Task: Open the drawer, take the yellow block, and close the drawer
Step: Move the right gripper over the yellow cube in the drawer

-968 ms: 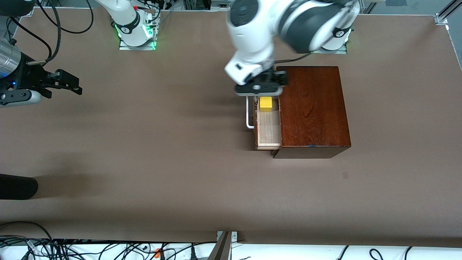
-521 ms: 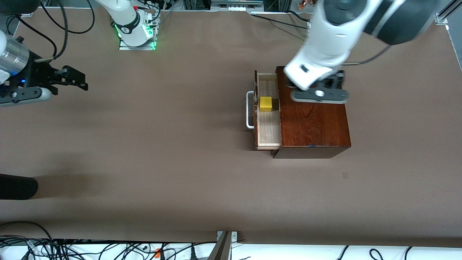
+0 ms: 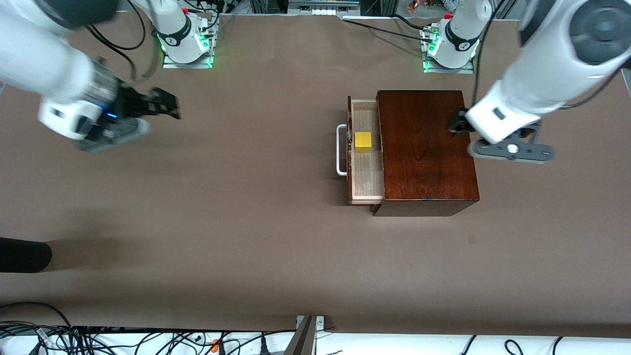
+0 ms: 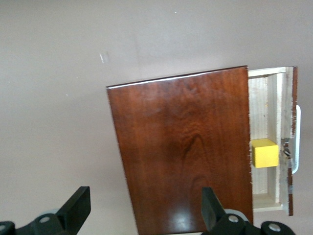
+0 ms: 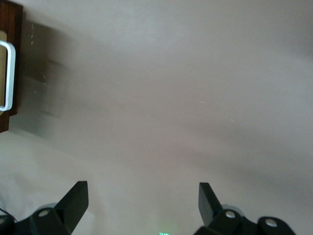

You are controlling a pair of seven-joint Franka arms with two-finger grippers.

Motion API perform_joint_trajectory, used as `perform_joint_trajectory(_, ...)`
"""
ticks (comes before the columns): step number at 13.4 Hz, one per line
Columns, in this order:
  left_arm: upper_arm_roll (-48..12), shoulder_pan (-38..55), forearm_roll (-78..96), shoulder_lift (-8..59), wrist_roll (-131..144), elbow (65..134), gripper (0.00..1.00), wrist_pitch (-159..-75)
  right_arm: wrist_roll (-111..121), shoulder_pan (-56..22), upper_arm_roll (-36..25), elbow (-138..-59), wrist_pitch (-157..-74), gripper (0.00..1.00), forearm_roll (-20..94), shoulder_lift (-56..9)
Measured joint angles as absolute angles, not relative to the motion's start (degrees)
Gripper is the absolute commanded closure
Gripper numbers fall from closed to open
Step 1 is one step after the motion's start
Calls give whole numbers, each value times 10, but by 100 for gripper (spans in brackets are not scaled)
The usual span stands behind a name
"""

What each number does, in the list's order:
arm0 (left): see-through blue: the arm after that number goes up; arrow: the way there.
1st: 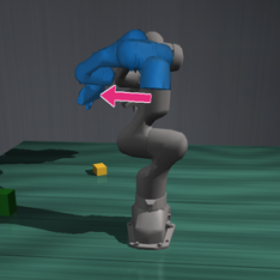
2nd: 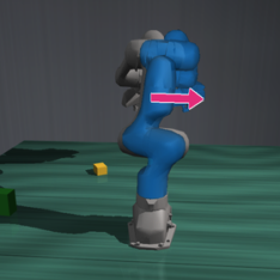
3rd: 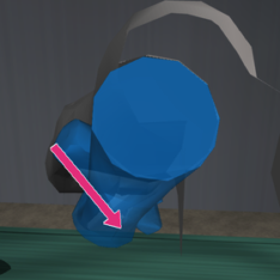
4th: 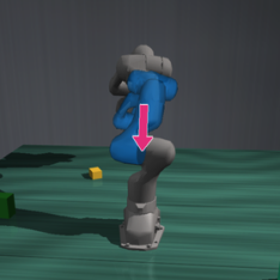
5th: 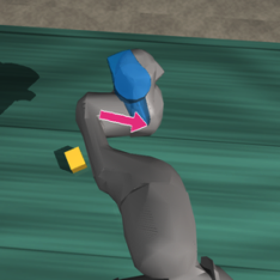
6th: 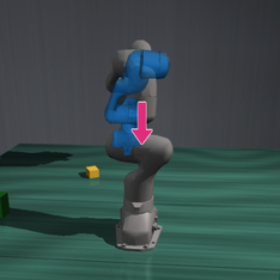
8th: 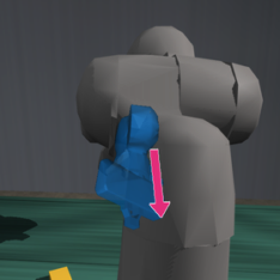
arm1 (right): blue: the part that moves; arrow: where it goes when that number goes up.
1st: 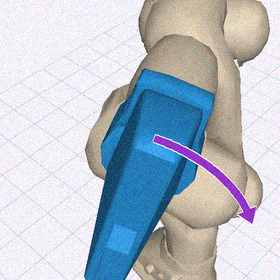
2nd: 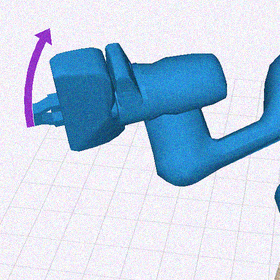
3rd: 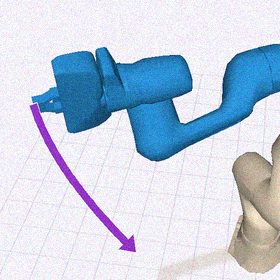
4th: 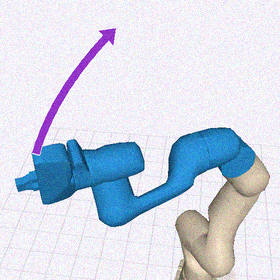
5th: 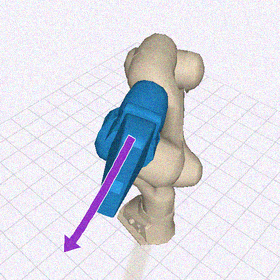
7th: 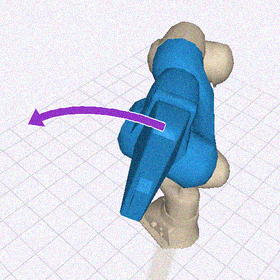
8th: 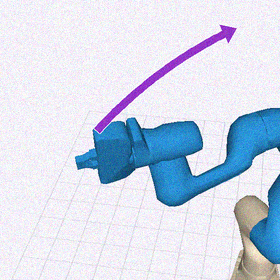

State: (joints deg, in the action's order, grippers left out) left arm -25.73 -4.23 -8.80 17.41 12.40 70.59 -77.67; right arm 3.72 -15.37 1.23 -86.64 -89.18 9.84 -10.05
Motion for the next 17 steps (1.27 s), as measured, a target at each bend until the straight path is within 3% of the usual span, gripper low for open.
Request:
perform_joint_trajectory(3,-112,9,-44,119,57,741,0,-806,105,-226,15,-865,-964,0,98,-145)
perform_joint_trajectory(6,-26,30,-36,38,32,863,0,-901,123,-310,16,-863,-1019,0,87,-160)
perform_joint_trajectory(9,-4,38,-24,5,31,923,0,-924,125,-408,18,-863,-1092,0,11,-183)
perform_joint_trajectory(14,1,37,7,4,37,930,0,-922,137,-526,17,-803,-1163,0,-72,-295)
perform_joint_trajectory(17,0,37,7,4,55,930,0,-902,143,-553,15,-764,-1197,0,-82,-351)
